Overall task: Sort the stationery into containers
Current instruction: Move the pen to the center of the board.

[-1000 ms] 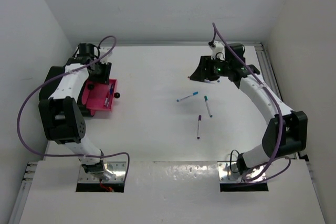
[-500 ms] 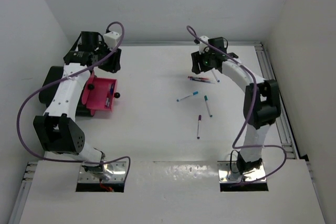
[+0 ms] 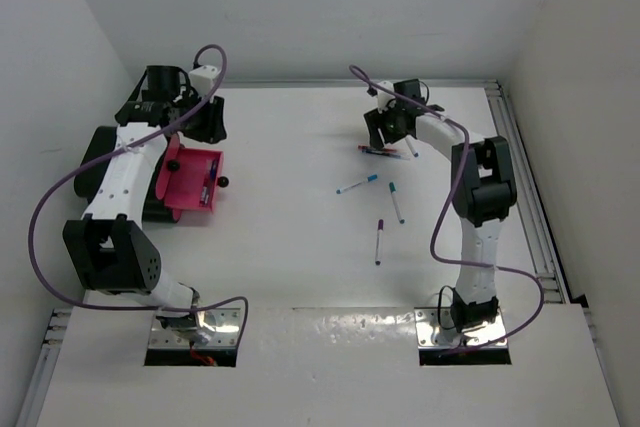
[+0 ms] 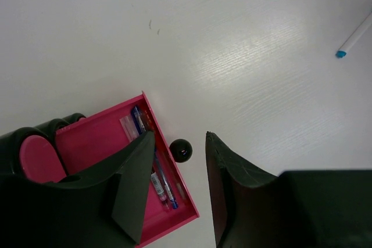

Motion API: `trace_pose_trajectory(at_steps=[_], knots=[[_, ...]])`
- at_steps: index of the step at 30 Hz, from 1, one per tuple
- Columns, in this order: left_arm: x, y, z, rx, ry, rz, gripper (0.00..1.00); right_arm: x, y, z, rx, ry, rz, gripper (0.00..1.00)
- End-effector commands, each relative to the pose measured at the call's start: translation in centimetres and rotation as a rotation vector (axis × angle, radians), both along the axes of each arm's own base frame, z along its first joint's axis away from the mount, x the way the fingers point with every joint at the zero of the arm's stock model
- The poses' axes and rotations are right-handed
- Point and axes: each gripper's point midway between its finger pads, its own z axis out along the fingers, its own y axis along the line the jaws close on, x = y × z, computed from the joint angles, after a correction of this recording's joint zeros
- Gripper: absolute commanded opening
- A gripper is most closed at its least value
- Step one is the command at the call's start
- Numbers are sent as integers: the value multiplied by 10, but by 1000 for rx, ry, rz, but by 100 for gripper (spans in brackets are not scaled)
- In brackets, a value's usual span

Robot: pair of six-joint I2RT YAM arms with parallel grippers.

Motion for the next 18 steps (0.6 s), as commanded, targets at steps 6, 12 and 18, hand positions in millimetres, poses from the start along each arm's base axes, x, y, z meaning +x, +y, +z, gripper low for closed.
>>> trace_pose_trajectory(at_steps=[6, 12, 18], knots=[[10, 9, -2, -40, -7, 30, 46, 29, -4, 0, 34, -47, -49, 61], [12, 12, -3, -61, 0, 52, 47, 37, -6, -10, 38, -52, -108, 36], [11, 14, -4, -65, 6, 57, 46, 33, -4, -14, 36, -27, -91, 24]])
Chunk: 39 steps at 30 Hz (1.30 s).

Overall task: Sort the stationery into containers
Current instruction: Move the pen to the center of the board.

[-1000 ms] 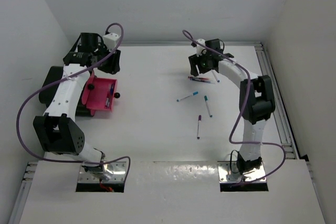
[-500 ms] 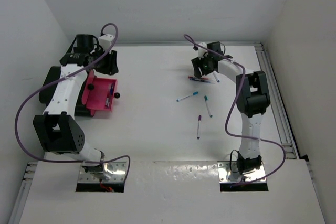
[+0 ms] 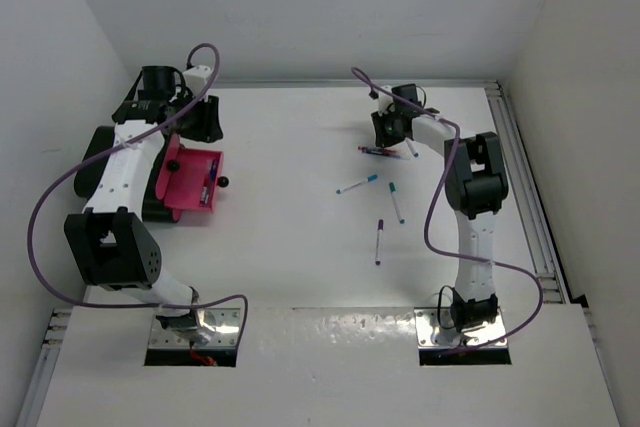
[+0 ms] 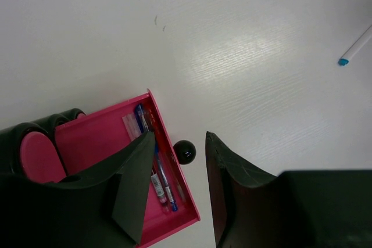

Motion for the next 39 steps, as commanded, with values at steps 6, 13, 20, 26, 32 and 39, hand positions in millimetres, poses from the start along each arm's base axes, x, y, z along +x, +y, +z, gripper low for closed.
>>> trace_pose_trajectory(at_steps=[6, 13, 20, 26, 32, 39], knots=[[3, -3, 9, -61, -14, -10, 47, -6, 1, 13, 3, 30, 5, 23], [-5, -6, 12, -63, -5, -37, 46, -48, 6, -2, -59, 233, 111, 25], [-14, -10, 11, -73, -10, -50, 46, -104, 23, 4, -87, 293, 345, 28], [-18, -13, 12, -74, -15, -64, 46, -145, 27, 19, -155, 283, 546, 26], [-21, -16, 15, -80, -24, -77, 46, -165, 6, 30, -215, 309, 553, 23], [-24, -17, 19, -91, -56, -65, 46, -122, -16, 82, -5, 228, 6, 29]])
